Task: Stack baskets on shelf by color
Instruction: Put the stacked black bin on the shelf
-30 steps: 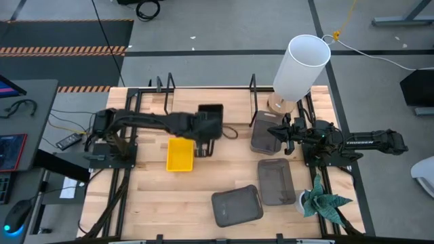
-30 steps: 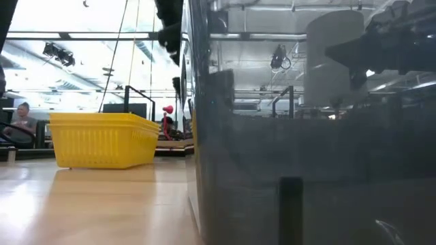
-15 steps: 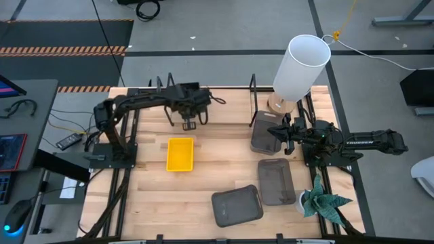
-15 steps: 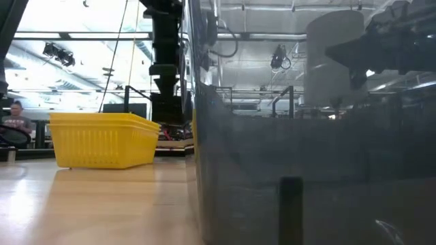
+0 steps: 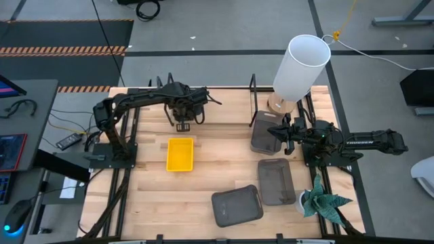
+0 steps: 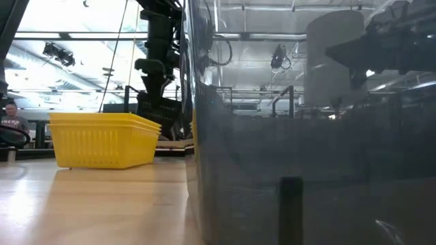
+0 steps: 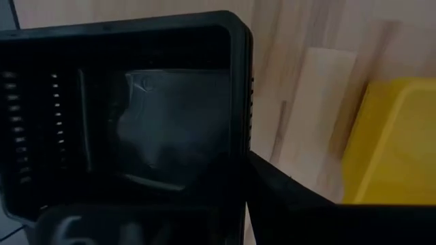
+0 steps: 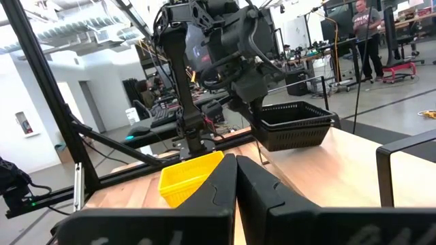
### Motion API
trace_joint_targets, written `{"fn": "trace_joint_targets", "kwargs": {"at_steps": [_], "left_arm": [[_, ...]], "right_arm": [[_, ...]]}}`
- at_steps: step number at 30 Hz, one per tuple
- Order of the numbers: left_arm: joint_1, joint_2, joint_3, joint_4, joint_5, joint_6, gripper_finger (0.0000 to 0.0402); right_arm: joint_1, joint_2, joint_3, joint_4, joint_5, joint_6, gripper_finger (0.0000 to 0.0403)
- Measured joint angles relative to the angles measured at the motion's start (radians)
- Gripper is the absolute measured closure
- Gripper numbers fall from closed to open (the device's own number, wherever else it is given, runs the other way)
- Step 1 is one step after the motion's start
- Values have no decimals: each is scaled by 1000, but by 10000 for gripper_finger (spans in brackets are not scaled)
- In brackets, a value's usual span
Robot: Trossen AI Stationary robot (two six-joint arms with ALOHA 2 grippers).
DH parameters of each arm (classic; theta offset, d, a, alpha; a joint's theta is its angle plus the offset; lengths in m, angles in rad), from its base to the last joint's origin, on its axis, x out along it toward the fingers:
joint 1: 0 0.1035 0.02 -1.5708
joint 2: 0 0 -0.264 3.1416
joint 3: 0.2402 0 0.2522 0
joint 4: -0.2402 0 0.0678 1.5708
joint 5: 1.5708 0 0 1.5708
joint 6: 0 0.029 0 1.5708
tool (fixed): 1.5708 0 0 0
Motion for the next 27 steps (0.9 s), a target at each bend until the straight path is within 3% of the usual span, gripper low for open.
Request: {"fn": "trace_joint_targets", "kwargs": {"at_steps": [21,27], "left_arm": [[-5,0,0,-27,-97,-86,350],[-5,0,0,-27,-104,-96,321]], "right_arm": [[0,0,0,0,0,0,389],[0,0,0,0,0,0,389]]}}
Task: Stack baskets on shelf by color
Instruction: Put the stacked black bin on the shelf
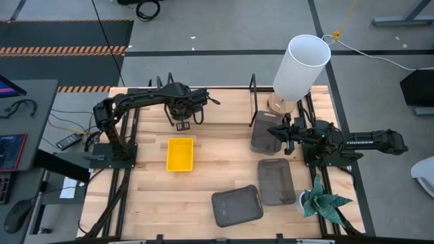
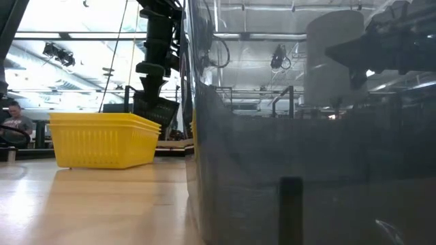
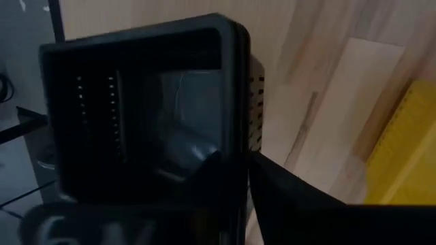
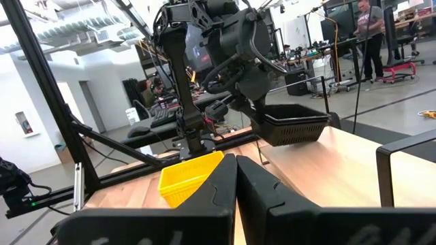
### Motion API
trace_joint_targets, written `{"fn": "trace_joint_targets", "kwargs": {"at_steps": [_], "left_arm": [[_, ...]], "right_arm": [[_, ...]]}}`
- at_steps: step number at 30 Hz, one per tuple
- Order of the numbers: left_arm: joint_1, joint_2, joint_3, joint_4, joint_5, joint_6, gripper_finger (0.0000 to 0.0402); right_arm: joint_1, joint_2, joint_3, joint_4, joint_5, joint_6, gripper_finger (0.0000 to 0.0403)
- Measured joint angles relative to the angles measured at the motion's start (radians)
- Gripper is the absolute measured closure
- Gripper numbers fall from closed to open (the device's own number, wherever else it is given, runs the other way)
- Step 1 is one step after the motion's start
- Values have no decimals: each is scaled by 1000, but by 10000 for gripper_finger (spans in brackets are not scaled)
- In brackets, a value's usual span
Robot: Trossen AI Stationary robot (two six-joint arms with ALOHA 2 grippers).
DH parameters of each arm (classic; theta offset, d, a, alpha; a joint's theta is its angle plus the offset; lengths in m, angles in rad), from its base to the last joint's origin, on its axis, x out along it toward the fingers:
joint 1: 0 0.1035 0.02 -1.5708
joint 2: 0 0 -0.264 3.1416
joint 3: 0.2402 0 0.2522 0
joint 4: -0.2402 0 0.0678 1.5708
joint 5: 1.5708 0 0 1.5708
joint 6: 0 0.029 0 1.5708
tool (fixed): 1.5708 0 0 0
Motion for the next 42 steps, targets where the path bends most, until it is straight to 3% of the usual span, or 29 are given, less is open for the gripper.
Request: {"fn": "trace_joint_targets", "kwargs": {"at_steps": [9,19,28,31,36,42], "left_arm": [[0,0,0,-1,15,-7,273],[0,0,0,71,32,-95,278],[13,0,0,99,91,-144,245],[18,0,0,117,92,-144,242],[20,0,0,153,203,-125,242],[39,1,-1,162,204,-95,242]], "right_arm": [[0,0,0,0,0,0,389],[0,0,0,0,0,0,389],[0,0,0,0,0,0,389],[0,0,0,0,0,0,389],[0,0,0,0,0,0,389],[0,0,0,0,0,0,389]]}}
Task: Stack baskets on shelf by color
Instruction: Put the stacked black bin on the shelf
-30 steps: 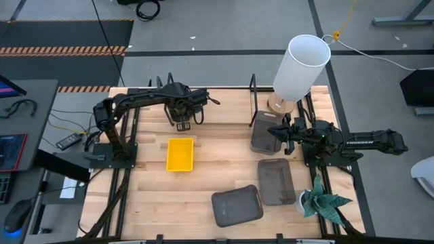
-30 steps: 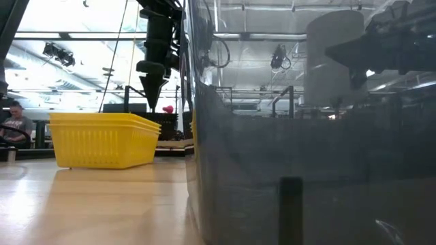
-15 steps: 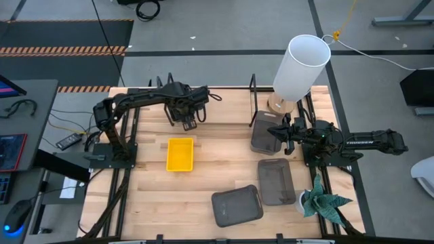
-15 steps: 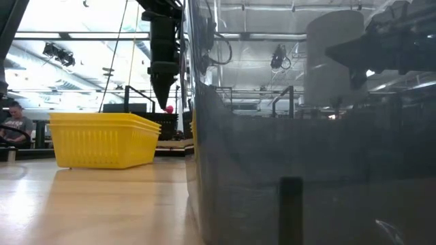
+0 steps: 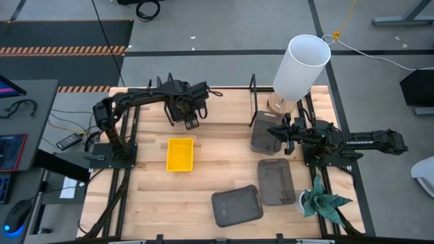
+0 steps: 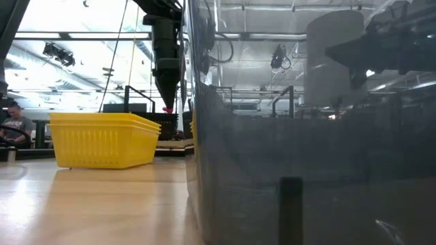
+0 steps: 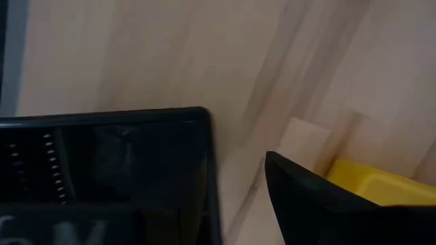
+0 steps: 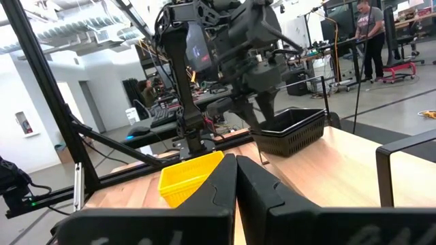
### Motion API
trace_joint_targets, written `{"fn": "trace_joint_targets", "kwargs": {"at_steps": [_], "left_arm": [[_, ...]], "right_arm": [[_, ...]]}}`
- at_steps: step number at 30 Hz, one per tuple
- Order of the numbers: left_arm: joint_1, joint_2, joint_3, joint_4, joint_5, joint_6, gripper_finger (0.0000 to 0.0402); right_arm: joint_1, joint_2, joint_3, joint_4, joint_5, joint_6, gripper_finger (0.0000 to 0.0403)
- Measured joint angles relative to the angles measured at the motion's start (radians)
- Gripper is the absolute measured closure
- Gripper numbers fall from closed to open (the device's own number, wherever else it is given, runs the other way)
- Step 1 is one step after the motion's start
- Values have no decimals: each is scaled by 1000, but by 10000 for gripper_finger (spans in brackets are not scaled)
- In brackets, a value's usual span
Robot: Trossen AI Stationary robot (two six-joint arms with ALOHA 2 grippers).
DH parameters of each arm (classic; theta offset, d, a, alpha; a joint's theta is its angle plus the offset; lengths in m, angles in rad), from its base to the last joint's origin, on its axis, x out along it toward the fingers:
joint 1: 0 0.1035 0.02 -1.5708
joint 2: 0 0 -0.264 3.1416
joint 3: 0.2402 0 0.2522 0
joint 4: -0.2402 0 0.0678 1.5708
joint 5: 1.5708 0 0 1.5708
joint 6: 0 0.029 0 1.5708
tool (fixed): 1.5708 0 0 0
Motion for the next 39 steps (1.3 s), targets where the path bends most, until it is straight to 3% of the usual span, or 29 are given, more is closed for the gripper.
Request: {"fn": "trace_joint_targets", "kwargs": {"at_steps": [13,17,19,25,33,39], "left_arm": [[42,50,-48,14,58,15,258],[26,72,-92,3,-42,56,260],[22,67,-96,27,-43,58,263],[23,64,-90,34,-35,111,293],[20,63,-89,-5,-39,174,379],[18,63,-88,-53,-38,135,367]], "right_arm": [[0,0,0,0,0,0,389],[0,0,0,0,0,0,389],[0,0,0,1,0,0,389],[0,0,0,1,0,0,389],[0,0,0,1,0,0,389],[0,0,0,1,0,0,389]]}}
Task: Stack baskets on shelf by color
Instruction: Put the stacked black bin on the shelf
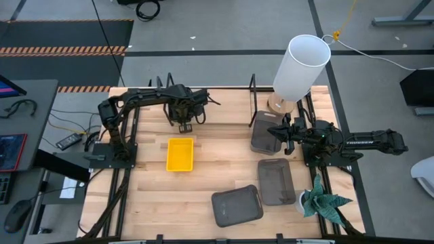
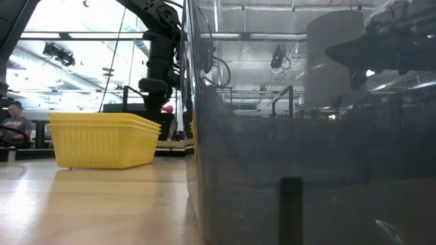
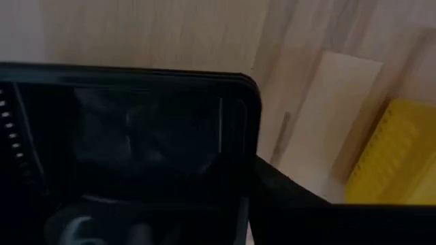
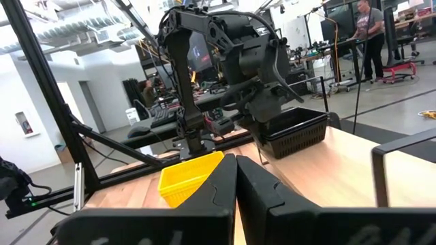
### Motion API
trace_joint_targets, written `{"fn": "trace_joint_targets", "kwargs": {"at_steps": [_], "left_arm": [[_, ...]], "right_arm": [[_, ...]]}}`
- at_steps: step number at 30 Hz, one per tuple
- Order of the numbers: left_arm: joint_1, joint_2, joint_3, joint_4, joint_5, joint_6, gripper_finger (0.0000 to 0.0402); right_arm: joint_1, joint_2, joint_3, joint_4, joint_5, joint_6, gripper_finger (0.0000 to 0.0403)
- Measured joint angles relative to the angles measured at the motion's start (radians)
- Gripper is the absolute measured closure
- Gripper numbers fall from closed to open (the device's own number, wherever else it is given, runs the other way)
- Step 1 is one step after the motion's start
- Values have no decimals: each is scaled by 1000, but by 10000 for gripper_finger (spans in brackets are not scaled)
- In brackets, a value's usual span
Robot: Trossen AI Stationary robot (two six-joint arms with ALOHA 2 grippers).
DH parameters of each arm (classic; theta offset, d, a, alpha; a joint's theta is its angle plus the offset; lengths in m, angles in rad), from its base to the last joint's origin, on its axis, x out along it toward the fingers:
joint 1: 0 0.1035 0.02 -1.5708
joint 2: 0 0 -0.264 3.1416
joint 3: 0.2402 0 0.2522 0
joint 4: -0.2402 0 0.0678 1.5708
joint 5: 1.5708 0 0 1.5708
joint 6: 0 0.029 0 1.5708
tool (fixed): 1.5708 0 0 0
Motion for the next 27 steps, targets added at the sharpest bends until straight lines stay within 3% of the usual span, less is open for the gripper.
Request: {"fn": "trace_joint_targets", "kwargs": {"at_steps": [4,8,22,27], "left_arm": [[-8,0,-2,-43,7,-1,320],[-24,0,-2,-40,6,26,308],[-35,0,-2,-54,-35,78,371],[-32,0,-2,-56,-67,77,360]], "right_arm": [[0,0,0,0,0,0,389],[0,0,0,0,0,0,389],[0,0,0,0,0,0,389],[0,0,0,0,0,0,389]]}}
